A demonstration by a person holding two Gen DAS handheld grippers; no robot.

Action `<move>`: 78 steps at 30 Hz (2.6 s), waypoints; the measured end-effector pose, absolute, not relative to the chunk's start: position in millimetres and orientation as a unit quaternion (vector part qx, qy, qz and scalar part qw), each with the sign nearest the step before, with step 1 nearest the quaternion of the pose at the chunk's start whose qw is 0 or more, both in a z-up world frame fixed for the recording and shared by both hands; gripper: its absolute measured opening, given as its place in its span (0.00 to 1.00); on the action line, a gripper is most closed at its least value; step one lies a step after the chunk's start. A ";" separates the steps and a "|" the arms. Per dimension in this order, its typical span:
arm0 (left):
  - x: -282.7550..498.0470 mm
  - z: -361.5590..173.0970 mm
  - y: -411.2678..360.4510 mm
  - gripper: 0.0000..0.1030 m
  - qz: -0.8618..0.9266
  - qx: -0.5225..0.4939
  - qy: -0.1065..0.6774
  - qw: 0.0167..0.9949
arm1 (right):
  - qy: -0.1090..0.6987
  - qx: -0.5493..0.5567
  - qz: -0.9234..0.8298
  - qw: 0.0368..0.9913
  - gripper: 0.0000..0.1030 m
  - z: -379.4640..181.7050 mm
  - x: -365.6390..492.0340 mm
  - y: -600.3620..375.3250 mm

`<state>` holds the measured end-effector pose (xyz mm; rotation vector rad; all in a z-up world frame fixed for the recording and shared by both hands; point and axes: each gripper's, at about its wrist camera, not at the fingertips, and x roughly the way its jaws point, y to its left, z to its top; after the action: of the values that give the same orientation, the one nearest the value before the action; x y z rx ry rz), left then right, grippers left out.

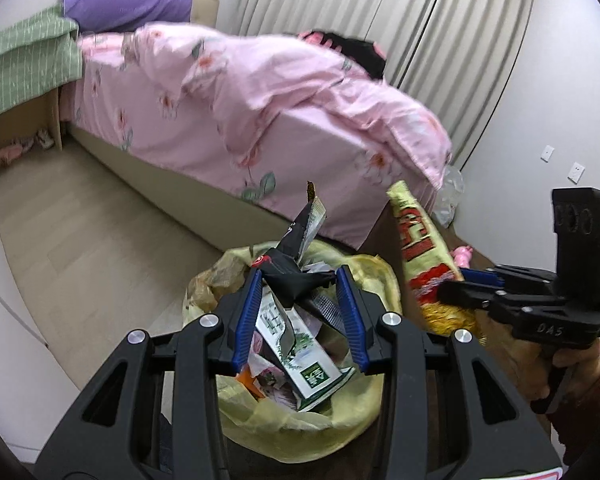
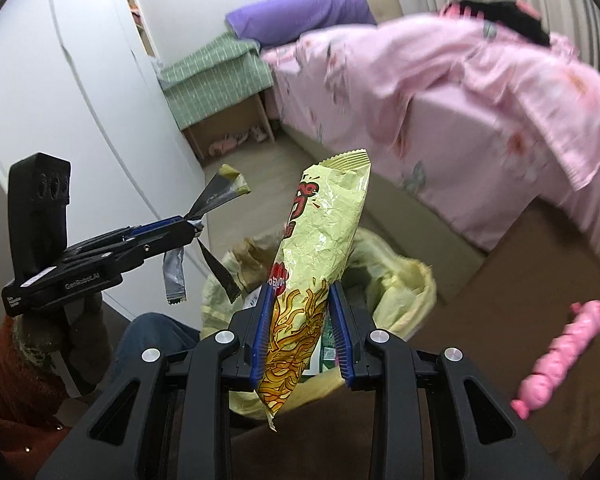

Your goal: Collect trash

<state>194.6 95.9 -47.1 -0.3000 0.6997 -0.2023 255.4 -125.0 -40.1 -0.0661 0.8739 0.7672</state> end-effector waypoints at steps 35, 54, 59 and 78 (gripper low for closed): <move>215.1 -120.5 114.9 0.49 -0.123 -0.185 0.409 0.885 | 0.508 -0.086 0.321 0.794 0.43 -125.1 281.9 -82.7; 92.5 -16.9 63.6 0.80 -0.074 -0.130 0.319 0.936 | 0.390 -0.016 0.210 0.896 0.48 -18.3 146.7 -186.4; 49.3 -3.2 29.5 0.82 -0.081 -0.084 0.309 0.944 | 0.371 -0.009 0.186 0.910 0.48 -6.2 89.4 -206.7; -8.3 -3.0 17.1 0.82 -0.008 -0.042 0.341 0.939 | 0.346 -0.006 0.146 0.927 0.48 -4.5 1.9 -200.7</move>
<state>-8.3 17.1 -3.0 -0.0856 0.6971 -0.0159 1.9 -200.7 -4.5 -0.0126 0.7092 0.2994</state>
